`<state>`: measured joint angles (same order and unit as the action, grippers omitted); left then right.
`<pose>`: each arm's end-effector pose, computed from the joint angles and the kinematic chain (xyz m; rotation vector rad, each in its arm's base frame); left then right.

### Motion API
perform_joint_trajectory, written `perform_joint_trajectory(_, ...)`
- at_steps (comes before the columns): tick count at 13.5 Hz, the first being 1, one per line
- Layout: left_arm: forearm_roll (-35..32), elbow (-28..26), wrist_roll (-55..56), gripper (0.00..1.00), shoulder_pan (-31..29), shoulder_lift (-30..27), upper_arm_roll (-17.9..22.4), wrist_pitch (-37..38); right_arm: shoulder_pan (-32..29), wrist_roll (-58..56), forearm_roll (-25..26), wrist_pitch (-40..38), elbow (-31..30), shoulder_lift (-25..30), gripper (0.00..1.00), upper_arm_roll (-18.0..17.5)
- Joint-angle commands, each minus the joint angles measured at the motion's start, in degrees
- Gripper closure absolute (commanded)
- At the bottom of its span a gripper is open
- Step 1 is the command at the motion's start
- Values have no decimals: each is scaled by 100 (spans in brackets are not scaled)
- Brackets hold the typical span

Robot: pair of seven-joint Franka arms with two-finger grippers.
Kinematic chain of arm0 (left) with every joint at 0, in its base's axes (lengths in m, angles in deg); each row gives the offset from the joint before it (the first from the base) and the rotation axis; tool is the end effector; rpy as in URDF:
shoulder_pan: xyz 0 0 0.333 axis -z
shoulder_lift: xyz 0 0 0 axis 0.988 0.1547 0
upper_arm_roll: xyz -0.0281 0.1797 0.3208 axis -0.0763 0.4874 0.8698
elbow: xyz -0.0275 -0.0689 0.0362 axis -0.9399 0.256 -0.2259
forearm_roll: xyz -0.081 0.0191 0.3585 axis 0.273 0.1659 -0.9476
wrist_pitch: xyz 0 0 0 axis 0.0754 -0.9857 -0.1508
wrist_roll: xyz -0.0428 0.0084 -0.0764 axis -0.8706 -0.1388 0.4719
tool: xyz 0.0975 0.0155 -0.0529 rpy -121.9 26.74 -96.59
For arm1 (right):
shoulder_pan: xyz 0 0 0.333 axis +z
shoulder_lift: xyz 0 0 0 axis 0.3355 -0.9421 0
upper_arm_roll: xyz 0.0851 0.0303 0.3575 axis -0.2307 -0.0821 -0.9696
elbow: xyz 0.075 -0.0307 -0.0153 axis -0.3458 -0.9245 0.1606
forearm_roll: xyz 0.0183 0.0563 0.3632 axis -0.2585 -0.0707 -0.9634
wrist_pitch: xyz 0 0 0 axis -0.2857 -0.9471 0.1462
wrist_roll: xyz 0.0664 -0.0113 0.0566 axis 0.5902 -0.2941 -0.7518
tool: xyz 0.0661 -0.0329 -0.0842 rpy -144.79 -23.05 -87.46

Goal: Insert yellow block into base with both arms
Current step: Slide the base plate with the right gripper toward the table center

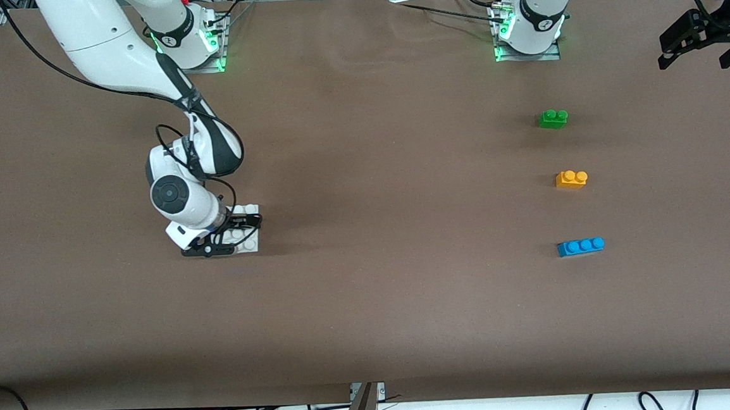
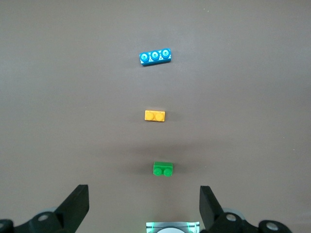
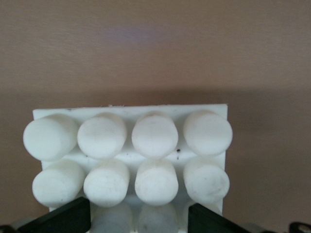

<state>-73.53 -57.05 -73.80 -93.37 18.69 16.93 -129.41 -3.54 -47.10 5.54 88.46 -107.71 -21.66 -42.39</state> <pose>0.4498 0.0050 0.6997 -3.1028 0.0666 0.0587 0.6074 0.1898 0.2192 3.1196 -0.0171 -0.0799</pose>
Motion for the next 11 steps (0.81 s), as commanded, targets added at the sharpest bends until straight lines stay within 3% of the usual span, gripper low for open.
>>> perform_joint_trajectory(1, 16, 62, 24, 0, -66, -3, -31, 54, 274, 391, -186, 167, 373, -494, 0, -44)
perform_joint_trajectory(11, 16, 62, 24, 0, -66, -3, -31, 54, 1197, 981, -221, 167, 856, -652, 0, -44)
